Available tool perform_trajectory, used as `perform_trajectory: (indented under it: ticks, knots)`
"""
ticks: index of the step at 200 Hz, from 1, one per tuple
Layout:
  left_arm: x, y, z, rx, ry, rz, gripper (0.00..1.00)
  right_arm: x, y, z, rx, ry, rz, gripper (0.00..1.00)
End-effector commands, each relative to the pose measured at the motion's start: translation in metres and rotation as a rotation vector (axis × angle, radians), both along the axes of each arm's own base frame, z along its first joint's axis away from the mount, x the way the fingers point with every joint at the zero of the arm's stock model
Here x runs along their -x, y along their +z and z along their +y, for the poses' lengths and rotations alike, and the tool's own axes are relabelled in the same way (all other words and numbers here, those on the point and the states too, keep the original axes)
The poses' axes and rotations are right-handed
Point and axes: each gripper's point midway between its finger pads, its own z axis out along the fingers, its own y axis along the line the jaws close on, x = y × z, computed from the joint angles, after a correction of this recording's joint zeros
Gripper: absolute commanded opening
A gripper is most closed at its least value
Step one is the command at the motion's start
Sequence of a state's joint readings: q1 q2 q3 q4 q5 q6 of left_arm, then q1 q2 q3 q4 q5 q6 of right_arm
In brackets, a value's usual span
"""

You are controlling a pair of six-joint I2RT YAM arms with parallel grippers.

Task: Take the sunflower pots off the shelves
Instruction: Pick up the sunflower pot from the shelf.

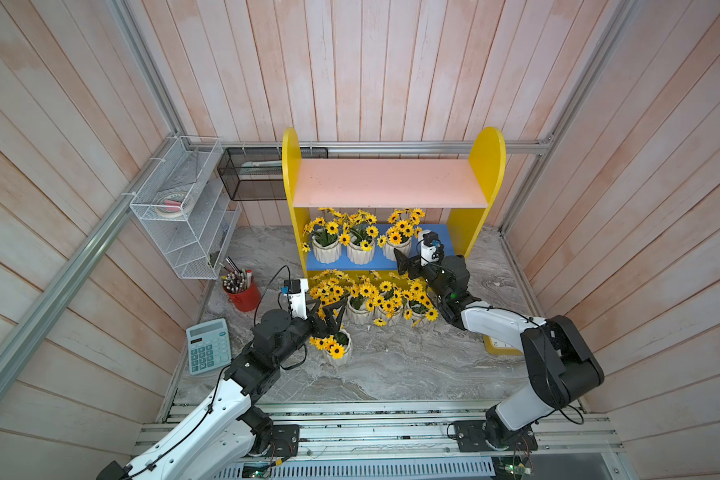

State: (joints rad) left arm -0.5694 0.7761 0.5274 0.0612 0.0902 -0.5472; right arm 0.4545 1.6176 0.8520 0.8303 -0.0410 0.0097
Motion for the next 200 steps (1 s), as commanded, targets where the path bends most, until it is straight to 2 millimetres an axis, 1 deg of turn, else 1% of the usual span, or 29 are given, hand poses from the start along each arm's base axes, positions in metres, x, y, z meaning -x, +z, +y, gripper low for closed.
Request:
perform_trajectory:
  ticks: [1, 30, 65, 90, 131, 147, 169, 200]
  knots:
    - [-0.003, 0.021, 0.000, 0.027, 0.007, -0.045, 1.00, -0.003, 0.013, 0.013, -0.043, 0.073, -0.067, 0.98]
    - [-0.004, 0.021, 0.001, 0.017, 0.011, -0.040, 1.00, -0.019, 0.007, 0.014, -0.059, 0.046, -0.057, 0.98]
    - [-0.005, 0.020, 0.003, 0.000, 0.024, -0.042, 1.00, -0.027, 0.001, 0.014, -0.053, 0.027, -0.067, 0.98]
    - [-0.005, 0.019, 0.003, -0.005, 0.023, -0.043, 1.00, -0.033, 0.000, 0.009, -0.033, -0.009, -0.078, 0.98]
    - [-0.005, 0.018, 0.004, -0.009, 0.024, -0.045, 1.00, -0.048, 0.004, 0.019, 0.002, 0.012, -0.087, 0.98]
    - [-0.005, 0.019, 0.004, -0.012, 0.026, -0.048, 1.00, -0.054, 0.000, 0.023, 0.007, 0.024, -0.073, 0.98]
    - [-0.004, 0.018, 0.005, -0.018, 0.027, -0.051, 1.00, -0.061, -0.005, 0.024, 0.018, 0.015, -0.059, 0.98]
    - [-0.003, 0.019, 0.008, -0.022, 0.033, -0.052, 1.00, -0.062, -0.016, 0.025, 0.032, 0.022, -0.026, 0.98]
